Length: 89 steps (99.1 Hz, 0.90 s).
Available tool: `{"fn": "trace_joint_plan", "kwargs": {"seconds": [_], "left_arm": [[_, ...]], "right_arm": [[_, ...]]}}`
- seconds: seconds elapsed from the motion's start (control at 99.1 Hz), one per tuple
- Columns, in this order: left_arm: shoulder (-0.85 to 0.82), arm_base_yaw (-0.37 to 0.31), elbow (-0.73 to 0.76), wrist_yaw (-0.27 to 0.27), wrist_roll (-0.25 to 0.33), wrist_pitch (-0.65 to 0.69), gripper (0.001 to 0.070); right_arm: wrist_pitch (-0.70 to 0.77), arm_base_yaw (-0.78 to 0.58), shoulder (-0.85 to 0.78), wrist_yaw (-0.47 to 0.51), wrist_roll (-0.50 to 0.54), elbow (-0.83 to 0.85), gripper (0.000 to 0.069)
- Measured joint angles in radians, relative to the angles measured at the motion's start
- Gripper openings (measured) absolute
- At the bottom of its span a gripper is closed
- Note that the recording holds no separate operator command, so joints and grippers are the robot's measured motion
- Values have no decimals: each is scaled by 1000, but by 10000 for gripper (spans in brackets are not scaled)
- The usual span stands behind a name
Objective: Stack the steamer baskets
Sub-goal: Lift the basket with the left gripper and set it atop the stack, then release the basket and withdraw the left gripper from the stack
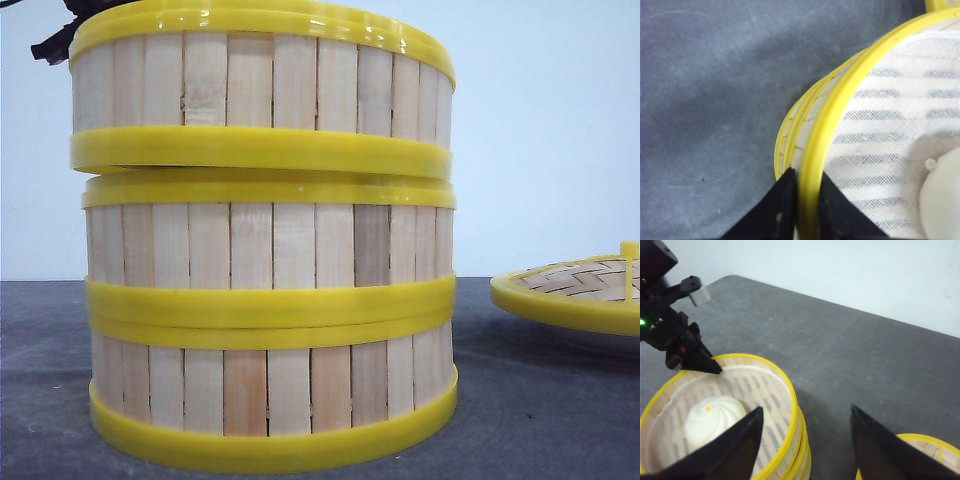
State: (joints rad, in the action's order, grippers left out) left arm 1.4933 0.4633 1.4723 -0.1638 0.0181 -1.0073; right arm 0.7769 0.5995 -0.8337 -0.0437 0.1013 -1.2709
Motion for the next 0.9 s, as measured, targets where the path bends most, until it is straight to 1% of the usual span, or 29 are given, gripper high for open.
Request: {"fn": "trace_joint_plan", "kwargs": {"seconds": [0.414, 0.898], "left_arm": [[2, -1, 0, -1, -1, 27, 24], [56, -3, 0, -7, -1, 32, 24]], "right_arm": [[0, 0, 0, 0, 0, 0, 334], [9, 0, 0, 0, 4, 0, 334]]}}
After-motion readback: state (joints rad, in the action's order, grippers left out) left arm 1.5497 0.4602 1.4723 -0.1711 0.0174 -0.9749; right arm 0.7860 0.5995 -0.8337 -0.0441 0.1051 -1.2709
